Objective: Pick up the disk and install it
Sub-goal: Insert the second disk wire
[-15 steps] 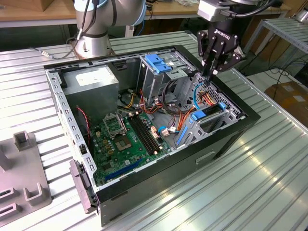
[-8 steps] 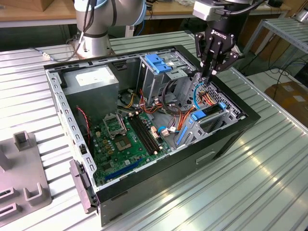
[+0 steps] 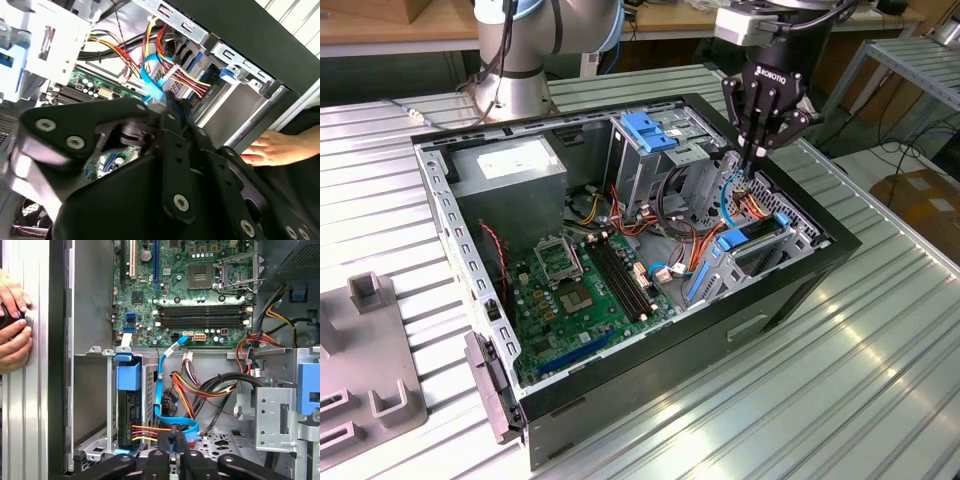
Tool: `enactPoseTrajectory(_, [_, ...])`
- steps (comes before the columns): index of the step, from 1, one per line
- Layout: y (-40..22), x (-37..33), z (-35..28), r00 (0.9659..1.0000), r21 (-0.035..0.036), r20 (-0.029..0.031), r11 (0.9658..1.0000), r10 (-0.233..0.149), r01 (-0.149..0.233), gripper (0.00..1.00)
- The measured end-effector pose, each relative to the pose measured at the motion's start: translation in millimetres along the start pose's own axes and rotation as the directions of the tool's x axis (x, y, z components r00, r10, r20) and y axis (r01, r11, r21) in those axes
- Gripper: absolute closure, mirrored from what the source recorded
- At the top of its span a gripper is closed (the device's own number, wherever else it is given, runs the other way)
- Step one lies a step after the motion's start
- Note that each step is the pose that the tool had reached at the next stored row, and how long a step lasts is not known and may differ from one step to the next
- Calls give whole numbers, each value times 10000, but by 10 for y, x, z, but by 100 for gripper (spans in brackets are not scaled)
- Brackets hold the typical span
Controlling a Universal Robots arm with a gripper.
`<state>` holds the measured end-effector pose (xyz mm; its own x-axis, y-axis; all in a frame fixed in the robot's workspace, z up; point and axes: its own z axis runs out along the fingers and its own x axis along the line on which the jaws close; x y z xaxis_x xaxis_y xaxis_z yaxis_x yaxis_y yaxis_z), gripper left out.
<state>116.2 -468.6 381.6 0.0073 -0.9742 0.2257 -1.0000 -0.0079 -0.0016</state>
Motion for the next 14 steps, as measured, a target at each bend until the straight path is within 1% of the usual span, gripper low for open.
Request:
enactPoseTrajectory(2, [0, -4, 11, 9999, 0, -103, 10000, 0, 0, 89])
enactPoseTrajectory(5, [0, -6, 19, 9999, 1, -133, 10000, 0, 0, 89])
enactPoseTrajectory(6, [0, -7, 26, 9999, 1, -168, 10000, 0, 0, 89])
enactPoseTrajectory(7, [0, -9, 32, 9998, 1, -203, 10000, 0, 0, 82])
enactPoseTrajectory(8, [0, -10, 38, 9997, 2, -238, 10000, 0, 0, 82])
enactPoseTrajectory(10, [0, -12, 46, 9996, 2, -281, 10000, 0, 0, 82])
enactPoseTrajectory(11, [0, -15, 58, 9994, 3, -340, 10000, 0, 0, 82])
enactPoseTrajectory(12, [0, -18, 72, 9991, 4, -428, 10000, 0, 0, 82])
enactPoseTrajectory(14, [0, -22, 85, 9986, 4, -536, 10000, 0, 0, 82])
